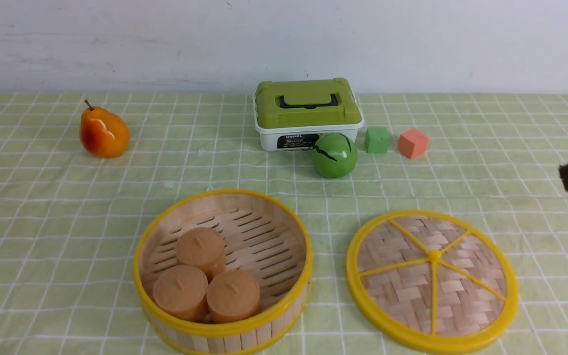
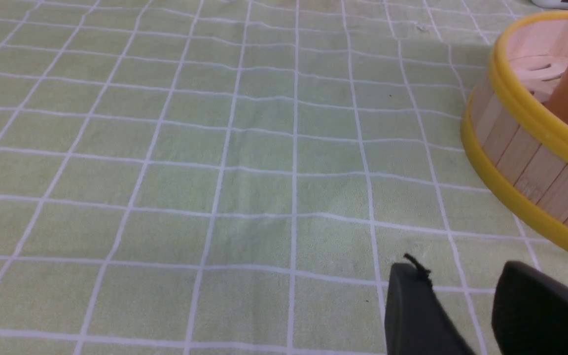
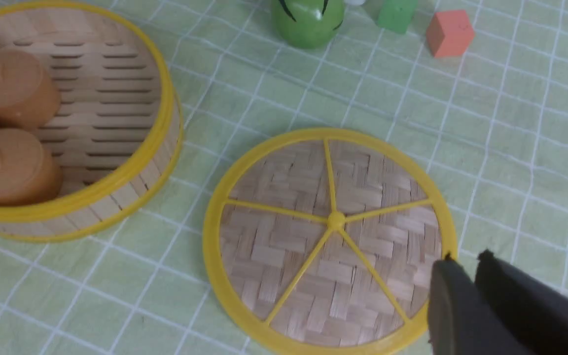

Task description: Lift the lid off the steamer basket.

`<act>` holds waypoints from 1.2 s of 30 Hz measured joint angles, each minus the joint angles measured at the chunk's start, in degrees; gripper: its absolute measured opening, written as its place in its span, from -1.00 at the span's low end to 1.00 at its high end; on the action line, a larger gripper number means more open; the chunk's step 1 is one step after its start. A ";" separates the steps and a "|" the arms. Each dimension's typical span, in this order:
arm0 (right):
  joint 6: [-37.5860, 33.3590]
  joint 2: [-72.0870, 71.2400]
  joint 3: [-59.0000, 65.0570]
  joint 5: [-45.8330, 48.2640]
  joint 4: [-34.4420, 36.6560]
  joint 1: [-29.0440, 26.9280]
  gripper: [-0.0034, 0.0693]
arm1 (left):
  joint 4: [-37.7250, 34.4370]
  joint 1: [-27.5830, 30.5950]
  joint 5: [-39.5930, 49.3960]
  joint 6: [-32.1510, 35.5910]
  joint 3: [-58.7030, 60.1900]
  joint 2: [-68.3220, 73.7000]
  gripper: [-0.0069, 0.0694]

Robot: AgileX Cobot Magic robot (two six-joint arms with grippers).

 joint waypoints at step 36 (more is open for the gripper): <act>0.43 -31.28 33.04 -29.88 -5.83 -1.74 -0.94 | 0.00 0.00 0.00 0.00 0.00 0.00 -0.19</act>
